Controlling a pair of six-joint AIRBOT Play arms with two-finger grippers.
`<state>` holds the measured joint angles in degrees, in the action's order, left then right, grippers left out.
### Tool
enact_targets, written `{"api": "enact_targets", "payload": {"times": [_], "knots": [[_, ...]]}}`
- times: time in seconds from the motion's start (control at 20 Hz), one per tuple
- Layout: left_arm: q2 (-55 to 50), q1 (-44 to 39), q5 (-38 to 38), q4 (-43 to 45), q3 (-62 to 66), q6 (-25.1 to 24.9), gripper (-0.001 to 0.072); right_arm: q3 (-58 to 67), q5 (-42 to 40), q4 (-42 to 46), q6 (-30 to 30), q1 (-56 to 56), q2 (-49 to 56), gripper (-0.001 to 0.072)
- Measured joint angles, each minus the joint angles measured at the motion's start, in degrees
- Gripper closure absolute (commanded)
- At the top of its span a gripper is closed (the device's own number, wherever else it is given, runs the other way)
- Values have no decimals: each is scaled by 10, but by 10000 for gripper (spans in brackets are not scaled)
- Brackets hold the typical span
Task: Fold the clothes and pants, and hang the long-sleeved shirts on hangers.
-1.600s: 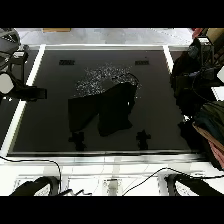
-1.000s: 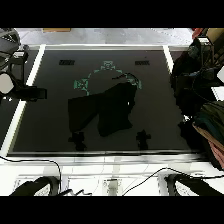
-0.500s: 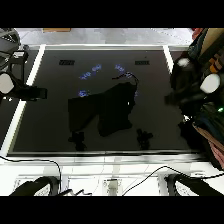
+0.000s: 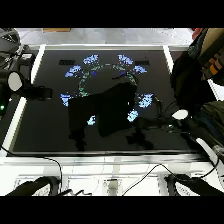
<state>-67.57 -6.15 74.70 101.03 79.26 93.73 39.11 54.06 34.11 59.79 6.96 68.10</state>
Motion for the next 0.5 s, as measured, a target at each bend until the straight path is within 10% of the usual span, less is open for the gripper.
{"api": "enact_targets", "payload": {"times": [0.5], "knots": [[-33,0,-1,-64,0,0,478,75,-52,-89,9,56,175,260]]}}
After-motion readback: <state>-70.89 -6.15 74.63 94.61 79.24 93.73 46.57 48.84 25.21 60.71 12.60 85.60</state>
